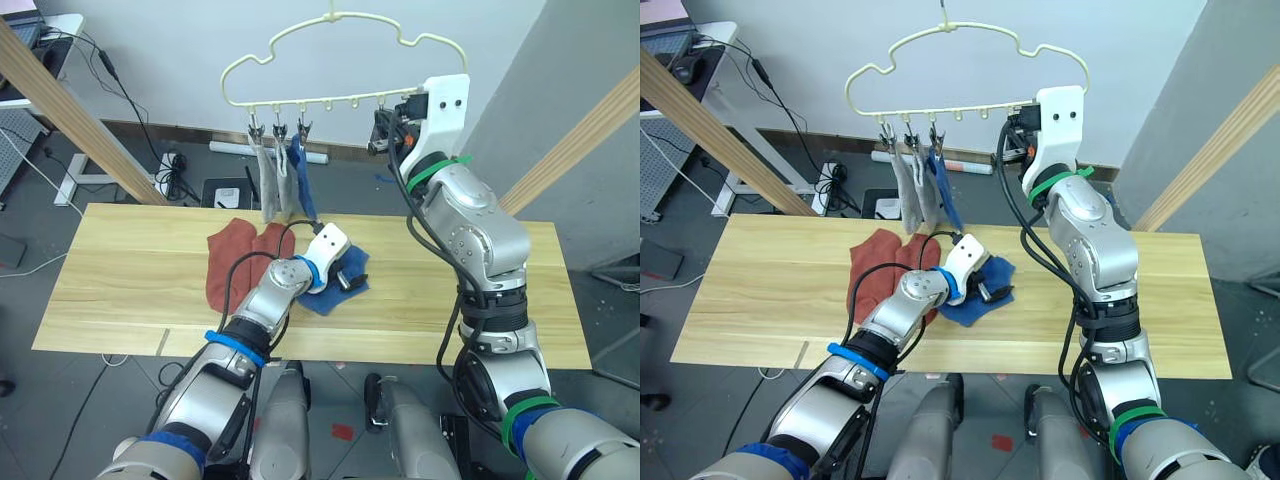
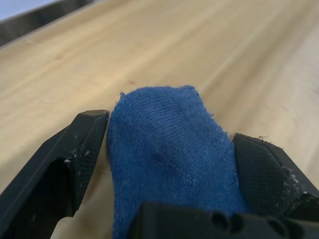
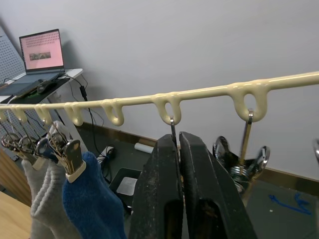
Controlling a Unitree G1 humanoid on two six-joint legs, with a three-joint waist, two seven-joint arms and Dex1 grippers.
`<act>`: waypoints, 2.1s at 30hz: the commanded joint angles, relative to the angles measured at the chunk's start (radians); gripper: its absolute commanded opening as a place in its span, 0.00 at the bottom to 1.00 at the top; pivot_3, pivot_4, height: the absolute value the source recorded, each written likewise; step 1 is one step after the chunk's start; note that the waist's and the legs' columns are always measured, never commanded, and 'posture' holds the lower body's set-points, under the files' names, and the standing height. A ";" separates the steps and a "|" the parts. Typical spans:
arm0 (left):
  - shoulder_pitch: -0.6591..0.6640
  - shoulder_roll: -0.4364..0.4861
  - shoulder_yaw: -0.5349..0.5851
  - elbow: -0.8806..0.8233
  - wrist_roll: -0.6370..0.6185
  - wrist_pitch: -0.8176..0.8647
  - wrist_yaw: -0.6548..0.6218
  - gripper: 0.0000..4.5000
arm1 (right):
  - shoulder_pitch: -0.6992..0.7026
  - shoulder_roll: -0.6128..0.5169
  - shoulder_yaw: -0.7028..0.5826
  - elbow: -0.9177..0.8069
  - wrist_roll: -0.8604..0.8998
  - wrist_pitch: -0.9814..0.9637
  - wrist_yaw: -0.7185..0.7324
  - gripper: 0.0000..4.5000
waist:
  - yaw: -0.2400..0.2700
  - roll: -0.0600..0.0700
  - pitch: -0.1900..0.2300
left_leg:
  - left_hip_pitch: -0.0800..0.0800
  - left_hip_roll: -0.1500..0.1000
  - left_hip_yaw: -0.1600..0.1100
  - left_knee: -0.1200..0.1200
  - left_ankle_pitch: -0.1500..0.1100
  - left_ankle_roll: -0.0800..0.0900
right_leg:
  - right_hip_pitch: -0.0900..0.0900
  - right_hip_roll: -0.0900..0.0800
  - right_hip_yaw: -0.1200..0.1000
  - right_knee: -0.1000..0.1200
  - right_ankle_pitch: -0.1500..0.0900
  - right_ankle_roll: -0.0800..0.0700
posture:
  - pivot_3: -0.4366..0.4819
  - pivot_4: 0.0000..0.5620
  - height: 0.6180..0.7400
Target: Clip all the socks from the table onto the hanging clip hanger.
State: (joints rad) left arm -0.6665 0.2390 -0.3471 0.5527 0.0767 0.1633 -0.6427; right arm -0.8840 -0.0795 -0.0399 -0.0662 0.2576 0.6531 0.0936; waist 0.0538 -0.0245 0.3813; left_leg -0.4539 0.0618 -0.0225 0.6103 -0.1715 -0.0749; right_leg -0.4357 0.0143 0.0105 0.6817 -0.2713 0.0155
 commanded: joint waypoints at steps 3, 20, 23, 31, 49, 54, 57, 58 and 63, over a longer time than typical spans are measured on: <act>0.105 0.016 0.003 -0.059 -0.002 0.059 -0.041 0.67 | 0.028 -0.021 -0.034 0.029 -0.011 0.038 -0.022 0.00 | -0.001 0.000 0.000 | 0.001 0.000 -0.001 0.000 0.000 0.000 | 0.002 0.000 -0.001 0.000 0.000 0.000 | 0.56 0.74 1.00; 0.055 -0.152 0.364 -0.268 -0.388 0.133 -0.016 0.00 | -0.077 -0.038 -0.202 0.100 0.167 0.259 -0.017 0.00 | 0.002 -0.001 0.000 | -0.001 -0.001 -0.002 0.000 0.001 0.001 | 0.001 0.000 -0.001 0.000 0.000 0.000 | 0.58 0.74 1.00; -0.016 -0.168 0.390 -0.258 -0.418 0.123 -0.012 0.00 | -0.135 0.011 -0.351 0.112 0.280 0.417 -0.120 0.00 | 0.001 0.000 0.000 | -0.001 -0.001 -0.002 0.000 0.001 0.001 | 0.002 0.000 0.000 -0.001 0.000 0.000 | 0.57 0.74 1.00; -0.106 -0.188 0.411 -0.261 -0.477 0.155 -0.016 0.00 | -0.181 0.016 -0.415 0.098 0.363 0.552 -0.195 0.00 | 0.001 0.000 0.000 | -0.002 -0.002 -0.002 0.000 0.000 0.002 | 0.002 -0.001 -0.001 -0.002 0.000 0.000 | 0.56 0.73 1.00; -0.194 -0.190 0.422 -0.233 -0.524 0.218 -0.019 0.00 | -0.165 0.026 -0.413 0.071 0.429 0.602 -0.243 0.00 | 0.000 -0.001 0.000 | -0.002 -0.002 -0.003 0.000 0.000 0.002 | 0.001 -0.001 -0.002 -0.002 0.000 0.000 | 0.57 0.72 1.00; -0.200 -0.185 0.405 -0.226 -0.511 0.205 -0.035 0.00 | -0.162 0.022 -0.401 0.070 0.432 0.593 -0.238 0.00 | 0.000 0.000 0.000 | -0.002 -0.002 -0.002 0.000 0.000 0.002 | 0.001 -0.001 -0.002 -0.002 0.000 0.000 | 0.57 0.72 1.00; -0.200 -0.185 0.402 -0.232 -0.514 0.209 -0.039 0.00 | -0.161 0.018 -0.396 0.069 0.435 0.585 -0.231 0.11 | 0.000 0.000 0.000 | -0.003 -0.002 -0.002 0.000 0.000 0.002 | 0.000 -0.001 -0.002 -0.002 0.000 0.000 | 0.57 0.72 1.00; -0.201 -0.185 0.401 -0.233 -0.515 0.210 -0.040 0.00 | -0.162 0.018 -0.395 0.069 0.439 0.582 -0.227 0.16 | 0.000 0.000 0.000 | -0.003 -0.002 -0.002 0.000 0.000 0.002 | 0.000 -0.001 -0.002 -0.002 0.000 0.000 | 0.57 0.72 1.00; -0.202 -0.182 0.401 -0.230 -0.516 0.210 -0.041 0.00 | -0.166 0.006 -0.388 0.055 0.451 0.580 -0.215 0.58 | -0.005 0.000 0.000 | -0.008 -0.002 -0.002 0.000 0.000 0.002 | -0.005 0.000 -0.002 -0.001 0.000 0.000 | 0.57 0.70 1.00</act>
State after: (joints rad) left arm -0.8577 0.0631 0.0643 0.3513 -0.4313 0.3836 -0.6684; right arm -1.0449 -0.0544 -0.4199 0.0080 0.7106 1.2345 -0.1109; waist 0.0490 -0.0249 0.3813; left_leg -0.4639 0.0603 -0.0244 0.6102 -0.1709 -0.0734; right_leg -0.4431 0.0141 0.0087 0.6808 -0.2711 0.0155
